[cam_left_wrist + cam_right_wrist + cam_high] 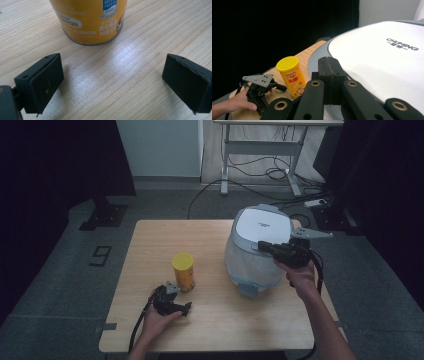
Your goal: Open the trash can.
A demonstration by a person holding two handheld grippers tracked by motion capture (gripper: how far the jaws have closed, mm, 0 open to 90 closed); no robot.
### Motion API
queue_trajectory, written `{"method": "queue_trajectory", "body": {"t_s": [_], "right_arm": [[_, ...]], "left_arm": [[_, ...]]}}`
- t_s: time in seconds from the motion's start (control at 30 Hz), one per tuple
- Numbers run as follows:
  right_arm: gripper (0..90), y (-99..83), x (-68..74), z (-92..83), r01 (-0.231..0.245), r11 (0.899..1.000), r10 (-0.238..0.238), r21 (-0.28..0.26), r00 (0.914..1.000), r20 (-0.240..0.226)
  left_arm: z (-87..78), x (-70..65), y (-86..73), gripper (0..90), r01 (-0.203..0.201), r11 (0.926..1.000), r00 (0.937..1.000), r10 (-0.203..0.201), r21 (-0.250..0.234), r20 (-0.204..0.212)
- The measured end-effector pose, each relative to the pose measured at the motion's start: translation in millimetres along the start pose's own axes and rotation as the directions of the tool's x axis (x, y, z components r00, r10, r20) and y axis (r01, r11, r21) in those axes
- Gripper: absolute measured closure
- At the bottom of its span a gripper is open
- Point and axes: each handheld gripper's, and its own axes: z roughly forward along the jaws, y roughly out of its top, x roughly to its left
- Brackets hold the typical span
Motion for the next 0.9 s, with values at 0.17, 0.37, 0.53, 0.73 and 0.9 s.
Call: {"method": "queue_trajectory", "body": {"t_s": [0.17, 0.37, 0.53, 0.73, 0.9], "right_arm": [[89.1, -2.2, 1.4, 4.1, -0.001, 1.0, 0.001, 0.004, 0.9999, 0.012], [89.3, -3.2, 0.6, 4.0, -0.01, 1.0, 0.01, 0.008, 0.9999, 0.005], [89.4, -5.2, 0.0, 2.3, -0.022, 1.0, 0.022, 0.012, 0.9997, -0.006], [89.0, -6.6, -0.1, 0.2, -0.026, 1.0, 0.026, -0.003, 0.9996, -0.012], [80.0, -7.0, 7.0, -9.1, 0.037, 0.998, -0.035, -0.046, 0.9986, 0.04]], "left_arm": [[0.0, 0.0, 0.0, 3.3, 0.0, 1.0, 1.0, 0.0, 0.0, 0.0], [0.0, 0.0, 0.0, 3.3, 0.0, 1.0, 1.0, 0.0, 0.0, 0.0], [-0.2, -0.3, -0.3, 3.5, 0.001, 1.0, 1.0, -0.001, -0.001, 0.0], [-0.3, -0.2, -0.2, 3.6, 0.0, 1.0, 1.0, 0.0, -0.001, 0.001], [-0.3, -0.2, -0.2, 3.5, 0.001, 1.0, 1.0, -0.001, -0.001, 0.001]]}}
